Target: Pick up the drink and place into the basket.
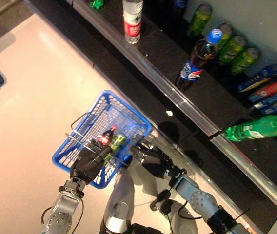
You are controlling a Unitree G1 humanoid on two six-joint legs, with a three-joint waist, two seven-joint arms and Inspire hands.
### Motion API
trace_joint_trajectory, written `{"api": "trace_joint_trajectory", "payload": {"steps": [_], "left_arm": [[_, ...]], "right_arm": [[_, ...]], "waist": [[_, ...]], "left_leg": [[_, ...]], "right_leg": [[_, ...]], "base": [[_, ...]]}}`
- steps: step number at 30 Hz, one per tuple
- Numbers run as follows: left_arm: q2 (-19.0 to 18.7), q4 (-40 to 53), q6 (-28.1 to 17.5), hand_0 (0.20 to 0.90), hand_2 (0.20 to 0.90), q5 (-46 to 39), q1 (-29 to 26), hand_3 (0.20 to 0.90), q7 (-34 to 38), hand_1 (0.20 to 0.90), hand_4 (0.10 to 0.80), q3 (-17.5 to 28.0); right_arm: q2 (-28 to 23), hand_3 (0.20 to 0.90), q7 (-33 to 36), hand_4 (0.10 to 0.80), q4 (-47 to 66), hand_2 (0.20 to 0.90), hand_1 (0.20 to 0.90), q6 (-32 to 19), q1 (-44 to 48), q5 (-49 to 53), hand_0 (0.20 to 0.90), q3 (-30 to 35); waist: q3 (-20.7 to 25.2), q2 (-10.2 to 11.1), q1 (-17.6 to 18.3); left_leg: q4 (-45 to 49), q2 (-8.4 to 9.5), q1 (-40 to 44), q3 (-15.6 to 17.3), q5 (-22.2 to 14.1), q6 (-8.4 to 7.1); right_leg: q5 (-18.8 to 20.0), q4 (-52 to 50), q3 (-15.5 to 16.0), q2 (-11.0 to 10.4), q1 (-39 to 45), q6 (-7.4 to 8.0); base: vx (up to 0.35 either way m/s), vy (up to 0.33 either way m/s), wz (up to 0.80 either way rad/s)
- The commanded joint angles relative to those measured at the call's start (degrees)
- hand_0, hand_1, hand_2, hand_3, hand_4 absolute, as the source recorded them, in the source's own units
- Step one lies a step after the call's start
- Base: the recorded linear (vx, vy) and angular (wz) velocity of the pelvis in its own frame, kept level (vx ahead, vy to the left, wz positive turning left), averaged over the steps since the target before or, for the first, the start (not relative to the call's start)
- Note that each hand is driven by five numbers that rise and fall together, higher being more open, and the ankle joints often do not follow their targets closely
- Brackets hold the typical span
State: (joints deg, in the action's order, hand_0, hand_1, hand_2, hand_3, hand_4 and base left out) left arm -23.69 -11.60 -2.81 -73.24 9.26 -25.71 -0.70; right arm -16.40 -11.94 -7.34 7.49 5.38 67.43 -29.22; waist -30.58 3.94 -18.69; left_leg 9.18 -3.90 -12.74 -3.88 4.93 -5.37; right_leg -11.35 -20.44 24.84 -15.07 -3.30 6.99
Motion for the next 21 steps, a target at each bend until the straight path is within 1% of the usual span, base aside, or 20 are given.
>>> {"api": "trace_joint_trajectory", "payload": {"steps": [1, 3, 4, 5, 6, 8, 9, 11, 13, 14, 15, 16, 17, 19, 21], "left_arm": [[0.2, 11.8, -13.0, 0.3, 0.3, -1.0, -2.6, 0.2, -9.0, 0.3, 0.1, 6.9], [1.7, 7.2, -14.5, 0.3, 0.3, -1.2, -1.7, 0.2, -7.4, 0.3, 0.1, 8.2], [2.1, 6.0, -14.5, 0.3, 0.3, -1.7, -1.7, 0.2, -7.1, 0.3, 0.1, 8.5], [3.1, 4.5, -14.7, 0.3, 0.3, -1.4, -1.7, 0.2, -6.1, 0.3, 0.1, 8.8], [3.4, 4.2, -14.9, 0.3, 0.3, -1.3, -1.7, 0.2, -5.3, 0.3, 0.1, 8.9], [4.2, 0.0, -13.9, 0.3, 0.3, -0.9, -2.3, 0.2, -5.6, 0.3, 0.1, 9.1], [4.9, -2.3, -14.5, 0.3, 0.3, 2.0, -2.1, 0.2, -4.0, 0.3, 0.1, 9.0], [5.6, -5.1, -16.2, 0.3, 0.3, 4.6, -1.6, 0.2, -1.3, 0.3, 0.1, 9.1], [6.4, -8.9, -17.3, 0.3, 0.3, 3.9, -0.6, 0.2, 0.3, 0.3, 0.1, 10.4], [6.7, -10.0, -17.6, 0.3, 0.3, 3.4, -0.4, 0.2, 0.7, 0.3, 0.1, 11.0], [7.6, -12.7, -18.1, 0.3, 0.3, 3.5, 0.3, 0.2, 2.6, 0.3, 0.1, 12.5], [8.0, -14.0, -18.6, 0.3, 0.3, 3.5, 0.4, 0.2, 4.0, 0.3, 0.1, 13.0], [8.7, -16.3, -18.8, 0.3, 0.3, 1.7, 0.3, 0.2, 5.4, 0.3, 0.1, 13.9], [9.3, -19.6, -17.8, 0.3, 0.3, -0.2, -0.4, 0.2, 8.5, 0.3, 0.1, 15.4], [9.9, -23.0, -16.0, 0.3, 0.3, -1.1, -2.0, 0.2, 12.5, 0.3, 0.1, 17.1]], "right_arm": [[1.0, 0.9, -8.8, 0.8, 6.2, 0.9, 0.9, -1.2, -1.2, -3.1, 0.9, -0.1], [1.1, 0.9, -11.9, 0.8, 6.4, 0.9, 0.9, -2.2, -4.8, -4.5, 0.9, 1.7], [1.3, 0.9, -12.1, 0.8, 6.2, 0.9, 0.9, -2.5, -5.4, -4.4, 0.9, 2.3], [1.7, 0.9, -11.8, 0.8, 5.8, 0.9, 0.9, -2.7, -6.1, -4.4, 0.9, 3.2], [1.8, 0.9, -11.4, 0.8, 5.7, 0.9, 0.9, -2.8, -6.2, -4.3, 0.9, 3.5], [2.3, 0.9, -12.4, 0.8, 4.7, 0.9, 0.9, -3.2, -8.3, -4.8, 0.9, 6.1], [2.1, 0.9, -13.5, 0.8, 4.1, 0.9, 0.9, -3.2, -9.8, -4.7, 0.9, 7.8], [1.5, 0.9, -14.0, 0.8, 2.9, 0.9, 0.9, -2.9, -10.8, -5.4, 0.9, 8.9], [0.8, 0.9, -13.8, 0.8, 1.4, 0.9, 0.9, -2.0, -11.6, -7.3, 0.9, 9.8], [0.6, 0.9, -13.6, 0.8, 0.8, 0.9, 0.9, -1.6, -11.9, -7.9, 0.9, 10.0], [0.1, 0.9, -13.4, 0.8, -1.1, 0.9, 0.9, -1.1, -12.4, -10.6, 0.9, 10.6], [-0.1, 0.9, -13.2, 0.8, -2.0, 0.9, 0.9, -0.8, -12.7, -12.4, 0.9, 10.9], [-0.6, 0.9, -12.4, 0.8, -4.0, 0.9, 0.9, -0.2, -13.2, -15.3, 0.9, 10.9], [-1.3, 0.9, -10.8, 0.8, -8.4, 0.9, 0.9, -1.1, -13.5, -20.7, 0.9, 11.2], [-1.8, 0.9, -6.3, 0.8, -13.3, 0.9, 0.9, -1.4, -14.0, -26.4, 0.9, 12.1]], "waist": [[8.1, 0.2, 1.6], [10.1, 1.1, 3.1], [10.6, 1.2, 3.6], [11.4, 1.4, 4.5], [11.7, 1.4, 4.7], [13.2, 1.4, 6.8], [14.2, 1.4, 7.9], [15.3, 1.2, 8.7], [16.5, 0.7, 9.3], [16.9, 0.5, 9.4], [17.7, -0.1, 9.8], [18.0, -0.3, 10.0], [18.4, -0.8, 10.3], [19.0, -1.5, 10.9], [19.5, -2.2, 12.3]], "left_leg": [[3.2, 0.61, 1.3, 1.8, -4.4, 1.17], [2.0, 0.04, 2.4, 2.8, -4.4, 1.33], [1.5, -0.14, 2.7, 2.9, -4.2, 1.36], [0.7, -0.33, 3.2, 3.1, -4.0, 1.45], [0.4, -0.39, 3.2, 3.1, -3.9, 1.48], [-1.3, 0.18, 3.7, 1.1, -3.2, 1.88], [-2.1, 0.35, 4.1, 0.0, -2.6, 1.83], [-3.3, -0.08, 5.1, -0.3, -1.7, 1.23], [-4.8, -1.51, 6.4, 0.2, -0.4, 0.13], [-5.3, -2.0, 6.6, 0.4, 0.0, -0.18], [-6.4, -3.19, 6.9, 0.9, 1.0, -0.87], [-7.0, -3.81, 6.9, 1.1, 1.7, -1.22], [-8.1, -4.88, 6.9, 1.8, 2.8, -1.84], [-9.1, -6.21, 6.6, 3.5, 4.2, -2.74], [-9.1, -8.18, 6.1, 8.8, 5.7, -3.72]], "right_leg": [[12.8, 9.3, -3.0, -2.0, 1.6, 2.74], [12.7, 10.6, -4.7, -0.9, 2.5, 3.06], [12.3, 10.8, -5.4, -0.3, 2.7, 3.01], [11.6, 11.1, -6.7, 0.8, 2.8, 2.81], [11.4, 11.2, -7.1, 1.1, 2.8, 2.75], [9.3, 10.9, -10.8, 4.6, 2.4, 1.33], [8.3, 10.7, -12.1, 6.3, 2.5, 0.34], [8.0, 11.4, -12.7, 7.6, 3.3, -0.81], [8.3, 12.8, -12.6, 8.4, 4.4, -1.42], [8.4, 13.2, -12.6, 8.5, 4.6, -1.54], [8.5, 14.0, -12.9, 9.0, 5.1, -1.85], [8.4, 14.3, -13.0, 9.2, 5.2, -1.98], [8.3, 14.7, -12.8, 9.5, 5.5, -2.24], [7.8, 14.9, -12.0, 9.7, 5.9, -2.57], [7.2, 14.6, -9.7, 9.5, 6.4, -2.96]], "base": [[0.017, -0.019, -0.37], [-0.003, -0.058, -0.39], [-0.02, -0.082, -0.28], [-0.032, -0.073, -0.16], [-0.013, -0.077, -0.24], [0.051, -0.1, 0.02], [0.065, -0.114, 0.49], [0.043, -0.101, 0.63], [0.044, -0.073, 0.14], [0.055, -0.048, -0.07], [0.042, -0.037, -0.04], [0.043, -0.036, -0.06], [0.0, 0.0, 0.0], [0.013, 0.017, -0.03], [-0.004, 0.072, 0.19]]}}
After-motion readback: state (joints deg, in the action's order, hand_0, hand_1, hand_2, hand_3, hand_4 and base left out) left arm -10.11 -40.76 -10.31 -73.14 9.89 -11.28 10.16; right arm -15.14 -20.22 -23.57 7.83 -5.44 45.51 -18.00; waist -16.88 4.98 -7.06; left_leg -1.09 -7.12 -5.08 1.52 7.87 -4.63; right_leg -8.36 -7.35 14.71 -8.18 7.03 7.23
